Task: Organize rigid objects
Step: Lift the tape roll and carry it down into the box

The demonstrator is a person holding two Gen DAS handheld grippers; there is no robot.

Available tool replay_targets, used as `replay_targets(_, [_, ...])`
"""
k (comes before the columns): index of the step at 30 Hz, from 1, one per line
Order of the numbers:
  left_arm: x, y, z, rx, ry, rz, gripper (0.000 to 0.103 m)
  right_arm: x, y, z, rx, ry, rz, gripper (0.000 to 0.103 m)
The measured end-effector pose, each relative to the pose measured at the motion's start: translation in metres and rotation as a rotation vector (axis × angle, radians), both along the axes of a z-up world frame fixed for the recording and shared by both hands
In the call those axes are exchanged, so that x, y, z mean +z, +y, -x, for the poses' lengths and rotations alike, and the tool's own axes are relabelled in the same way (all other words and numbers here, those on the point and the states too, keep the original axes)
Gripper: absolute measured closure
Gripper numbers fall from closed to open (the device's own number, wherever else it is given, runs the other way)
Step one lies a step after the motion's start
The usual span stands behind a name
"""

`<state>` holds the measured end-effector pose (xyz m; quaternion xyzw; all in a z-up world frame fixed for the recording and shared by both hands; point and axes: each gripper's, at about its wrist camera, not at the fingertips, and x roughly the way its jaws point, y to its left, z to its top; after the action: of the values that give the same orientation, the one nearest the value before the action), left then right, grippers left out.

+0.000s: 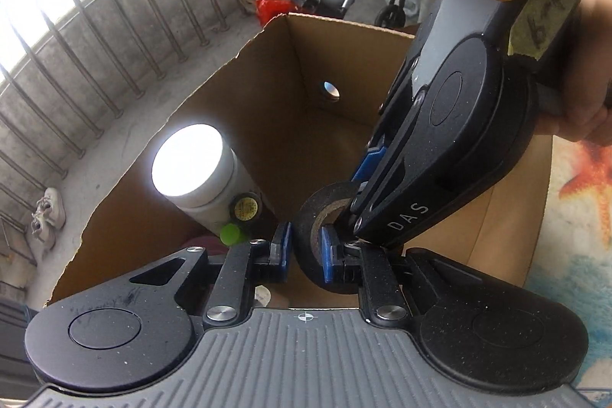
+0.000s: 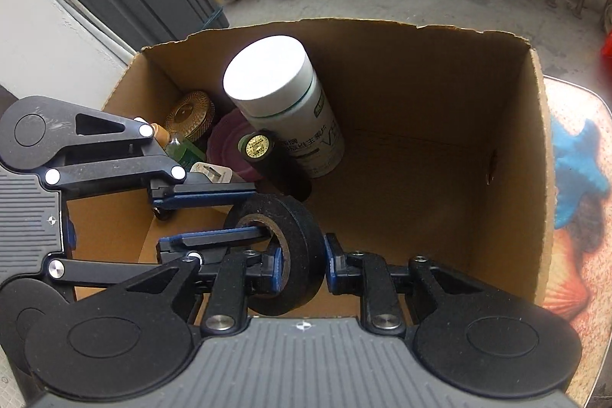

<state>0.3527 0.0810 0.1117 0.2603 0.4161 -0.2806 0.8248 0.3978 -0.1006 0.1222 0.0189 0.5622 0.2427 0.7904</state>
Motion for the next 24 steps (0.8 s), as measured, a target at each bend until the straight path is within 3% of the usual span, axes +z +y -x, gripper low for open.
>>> replay_targets(8, [-0.007, -0.001, -0.005, -0.030, 0.038, -0.047, 0.088, -0.012, 0.008, -0.001, -0.001, 0.061, 0.046, 0.059])
replay_targets(14, [-0.002, 0.001, -0.004, -0.024, 0.071, -0.032, 0.088, -0.011, 0.000, -0.006, -0.009, 0.065, 0.048, 0.058])
replay_targets(20, [0.011, 0.031, -0.004, 0.061, 0.158, 0.135, 0.088, -0.007, -0.008, 0.002, 0.060, 0.020, -0.020, 0.058])
replay_targets(24, [0.022, 0.047, -0.002, 0.106, 0.189, 0.240, 0.088, 0.006, -0.011, 0.012, 0.117, -0.072, -0.064, 0.058])
